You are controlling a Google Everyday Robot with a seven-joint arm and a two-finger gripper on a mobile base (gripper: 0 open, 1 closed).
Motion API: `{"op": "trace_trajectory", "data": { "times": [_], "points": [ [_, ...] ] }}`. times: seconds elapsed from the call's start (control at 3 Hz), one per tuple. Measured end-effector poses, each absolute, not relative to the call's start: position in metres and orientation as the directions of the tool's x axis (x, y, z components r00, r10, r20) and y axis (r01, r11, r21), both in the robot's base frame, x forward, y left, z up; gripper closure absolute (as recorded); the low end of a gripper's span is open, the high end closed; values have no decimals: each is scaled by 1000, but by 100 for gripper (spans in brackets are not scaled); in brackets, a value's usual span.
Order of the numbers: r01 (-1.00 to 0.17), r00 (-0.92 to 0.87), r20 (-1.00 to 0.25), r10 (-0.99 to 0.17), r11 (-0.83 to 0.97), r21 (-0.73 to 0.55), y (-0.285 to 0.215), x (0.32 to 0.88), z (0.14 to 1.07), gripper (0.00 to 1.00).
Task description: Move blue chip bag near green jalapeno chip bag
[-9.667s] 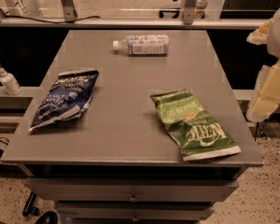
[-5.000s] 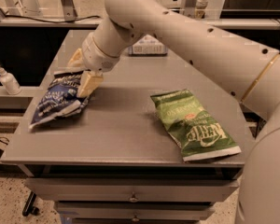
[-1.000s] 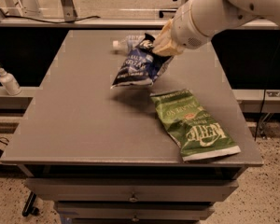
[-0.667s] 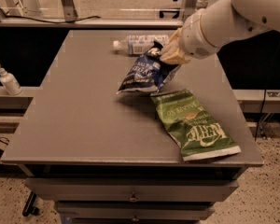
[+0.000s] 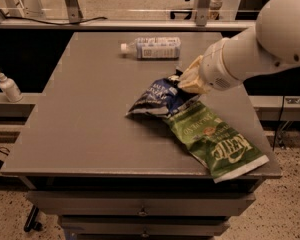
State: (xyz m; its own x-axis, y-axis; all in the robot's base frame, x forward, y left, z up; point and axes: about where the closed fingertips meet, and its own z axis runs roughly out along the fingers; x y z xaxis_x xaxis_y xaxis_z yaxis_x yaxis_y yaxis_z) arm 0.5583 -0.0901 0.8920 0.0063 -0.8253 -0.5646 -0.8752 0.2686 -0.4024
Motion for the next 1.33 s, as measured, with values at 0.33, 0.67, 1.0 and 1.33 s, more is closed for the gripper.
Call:
{"op": "trace_trajectory", "data": {
  "times": [0.33,0.67,1.0,1.33],
  "points": [
    [-879,-42,-582,-812,307,-365,-94,543,873,100],
    [-880,-64,-584,-809,321,-349,-97,536,865,82],
    [-881,-64,-581,-812,319,-349,-99,537,866,60],
    [-882,-59,-573,-817,312,-353,-101,539,869,36]
  ]
}}
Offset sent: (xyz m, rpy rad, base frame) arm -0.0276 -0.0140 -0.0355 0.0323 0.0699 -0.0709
